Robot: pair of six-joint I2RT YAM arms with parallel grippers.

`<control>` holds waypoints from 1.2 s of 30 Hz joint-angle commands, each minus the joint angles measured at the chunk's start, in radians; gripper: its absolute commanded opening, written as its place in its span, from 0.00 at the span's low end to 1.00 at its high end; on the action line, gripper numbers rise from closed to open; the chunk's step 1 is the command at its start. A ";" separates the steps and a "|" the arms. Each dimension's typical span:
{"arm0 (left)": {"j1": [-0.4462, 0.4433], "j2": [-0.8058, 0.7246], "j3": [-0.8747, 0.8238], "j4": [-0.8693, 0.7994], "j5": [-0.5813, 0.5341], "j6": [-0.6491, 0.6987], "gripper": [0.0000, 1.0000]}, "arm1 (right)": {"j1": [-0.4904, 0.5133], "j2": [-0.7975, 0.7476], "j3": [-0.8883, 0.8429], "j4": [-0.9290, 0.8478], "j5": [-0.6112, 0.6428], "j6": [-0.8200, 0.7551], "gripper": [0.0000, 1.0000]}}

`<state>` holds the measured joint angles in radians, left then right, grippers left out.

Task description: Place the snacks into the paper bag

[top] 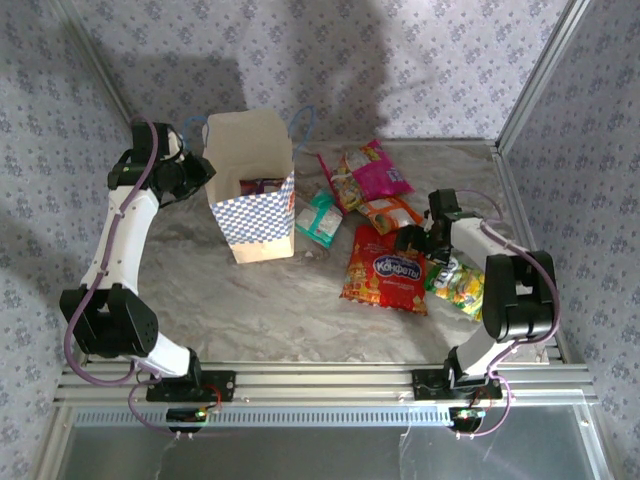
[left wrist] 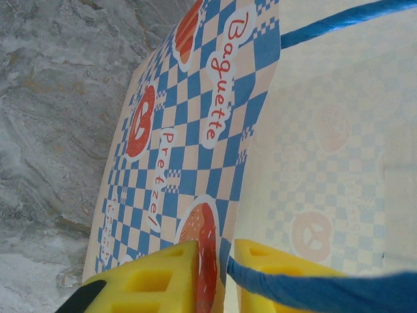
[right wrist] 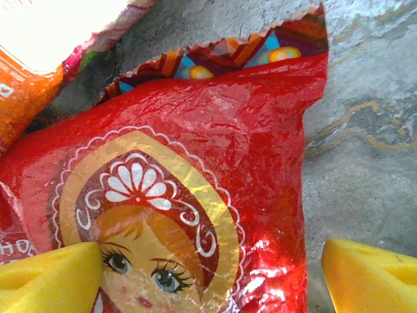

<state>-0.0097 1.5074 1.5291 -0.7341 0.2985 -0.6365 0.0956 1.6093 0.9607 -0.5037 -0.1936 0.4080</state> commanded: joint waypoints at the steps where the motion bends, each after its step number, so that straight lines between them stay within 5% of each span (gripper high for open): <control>1: -0.010 -0.006 0.040 -0.019 -0.010 0.011 0.21 | 0.033 0.028 -0.009 -0.005 -0.033 -0.010 0.87; 26: -0.020 -0.013 0.024 -0.019 -0.018 0.013 0.21 | 0.292 0.059 0.044 0.006 -0.108 0.166 0.81; 36: -0.019 -0.027 0.027 -0.018 -0.030 0.017 0.22 | 0.268 -0.024 0.048 -0.082 -0.050 0.116 0.89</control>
<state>-0.0227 1.5074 1.5295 -0.7383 0.2749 -0.6361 0.3733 1.6306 0.9810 -0.5186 -0.2653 0.5468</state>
